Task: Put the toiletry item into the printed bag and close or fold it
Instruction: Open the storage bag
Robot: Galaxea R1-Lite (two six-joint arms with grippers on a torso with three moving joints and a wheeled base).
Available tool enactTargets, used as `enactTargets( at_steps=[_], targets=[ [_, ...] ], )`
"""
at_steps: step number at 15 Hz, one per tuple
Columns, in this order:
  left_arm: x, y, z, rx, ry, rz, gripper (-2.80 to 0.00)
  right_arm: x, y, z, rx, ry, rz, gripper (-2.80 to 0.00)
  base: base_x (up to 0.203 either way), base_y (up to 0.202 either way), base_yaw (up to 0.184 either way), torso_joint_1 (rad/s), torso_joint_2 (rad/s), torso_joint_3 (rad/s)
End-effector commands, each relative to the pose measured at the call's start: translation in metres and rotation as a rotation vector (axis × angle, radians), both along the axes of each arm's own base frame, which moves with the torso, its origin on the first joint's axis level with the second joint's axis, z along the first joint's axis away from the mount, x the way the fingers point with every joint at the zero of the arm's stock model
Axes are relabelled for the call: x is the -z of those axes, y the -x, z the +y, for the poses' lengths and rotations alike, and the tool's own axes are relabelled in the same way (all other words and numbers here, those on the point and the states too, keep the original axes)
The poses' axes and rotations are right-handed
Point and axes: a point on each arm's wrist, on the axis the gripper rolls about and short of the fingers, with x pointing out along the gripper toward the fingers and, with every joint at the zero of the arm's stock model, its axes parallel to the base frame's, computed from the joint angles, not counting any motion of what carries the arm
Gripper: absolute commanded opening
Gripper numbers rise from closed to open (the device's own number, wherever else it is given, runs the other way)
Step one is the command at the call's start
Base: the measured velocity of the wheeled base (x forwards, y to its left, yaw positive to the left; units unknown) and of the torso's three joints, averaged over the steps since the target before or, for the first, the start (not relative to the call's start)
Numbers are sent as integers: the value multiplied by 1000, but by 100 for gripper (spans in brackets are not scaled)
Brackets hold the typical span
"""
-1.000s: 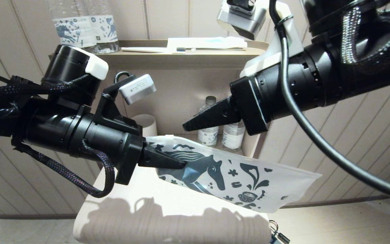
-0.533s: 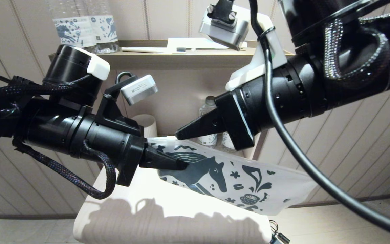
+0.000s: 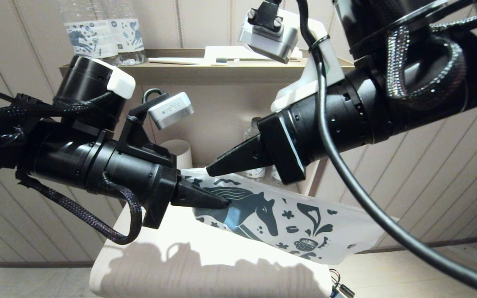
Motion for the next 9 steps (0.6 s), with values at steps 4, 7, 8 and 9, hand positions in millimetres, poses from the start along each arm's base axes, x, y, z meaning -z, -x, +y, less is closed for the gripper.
enactTargets(
  at_steps=[4, 7, 8, 9],
  targets=[
    [0, 1, -1, 8, 1, 3, -280, -1, 2, -1, -1, -1, 9, 0, 0, 0, 0, 0, 0, 0],
    [0, 2, -1, 10, 2, 2, -280, 3, 1, -1, -3, 12, 17, 0, 0, 0, 0, 0, 0, 0],
    [0, 2, -1, 10, 2, 2, -280, 6, 1, 0, -6, 20, 21, 0, 0, 0, 0, 0, 0, 0],
    [0, 2, -1, 10, 2, 2, -280, 8, 1, 1, -11, 25, 24, 0, 0, 0, 0, 0, 0, 0]
  ],
)
